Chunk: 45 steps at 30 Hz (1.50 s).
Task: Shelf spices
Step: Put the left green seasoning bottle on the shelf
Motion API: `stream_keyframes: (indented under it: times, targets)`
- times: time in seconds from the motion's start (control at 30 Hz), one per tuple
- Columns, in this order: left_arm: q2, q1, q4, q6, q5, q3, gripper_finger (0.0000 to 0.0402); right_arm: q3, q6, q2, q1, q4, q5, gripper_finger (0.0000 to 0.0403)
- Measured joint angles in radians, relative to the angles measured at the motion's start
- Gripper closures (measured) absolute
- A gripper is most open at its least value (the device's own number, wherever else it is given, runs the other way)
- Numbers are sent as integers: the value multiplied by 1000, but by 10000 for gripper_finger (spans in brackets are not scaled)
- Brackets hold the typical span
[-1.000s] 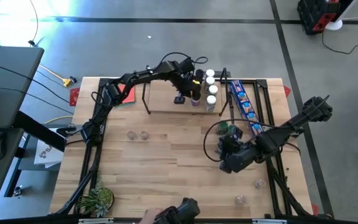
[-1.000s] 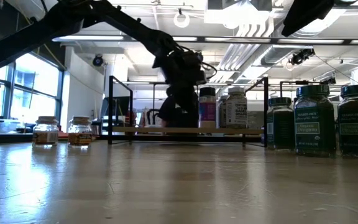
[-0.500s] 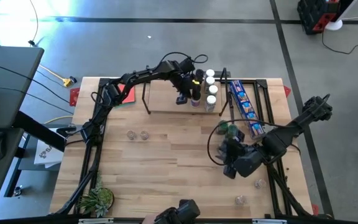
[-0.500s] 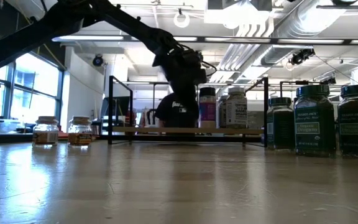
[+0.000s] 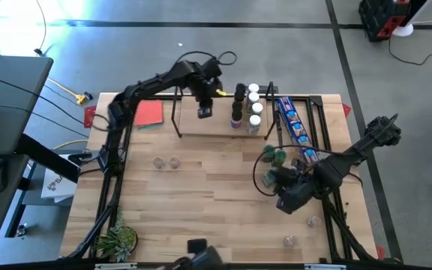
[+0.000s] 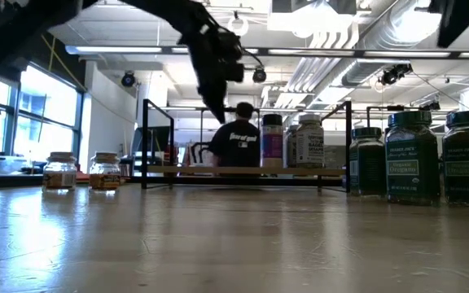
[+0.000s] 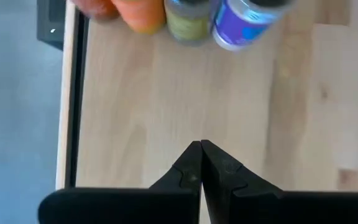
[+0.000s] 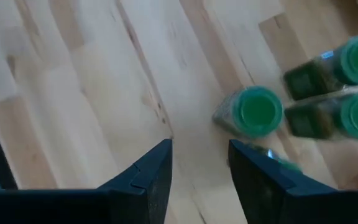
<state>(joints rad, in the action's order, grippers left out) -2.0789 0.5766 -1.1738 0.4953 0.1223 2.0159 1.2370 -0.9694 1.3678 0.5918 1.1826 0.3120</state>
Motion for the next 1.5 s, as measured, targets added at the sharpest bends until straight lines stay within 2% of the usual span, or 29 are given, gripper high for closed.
stream_keyframes:
  times: [0.13,0.27,0.37,0.6,0.8,1.03,1.13,1.3,1.5]
  targets:
    - [168,-13,1,-33,-67,-141,401,-9,59,6,-53,-52,-23,218]
    - [395,-67,61,-93,-271,-342,402,-8,139,29,-126,-80,-91,163]
    - [563,-122,113,-144,-365,-495,401,-8,158,54,-180,-90,-161,126]
    - [912,-243,244,-351,-392,-804,402,-8,-67,74,-316,-51,-276,107]
    - [1119,-354,360,-503,-399,-1025,401,-7,-141,72,-357,-4,-337,107]
    - [1239,-482,421,-656,-440,-1196,402,-7,-216,72,-357,27,-320,107]
    - [1256,-529,425,-713,-454,-1237,401,-7,-239,72,-354,41,-274,107]
    - [1259,-604,428,-813,-480,-1266,401,-8,-226,125,-355,32,-252,107]
    - [1259,-690,436,-861,-531,-1268,402,-9,-172,238,-354,27,-262,107]
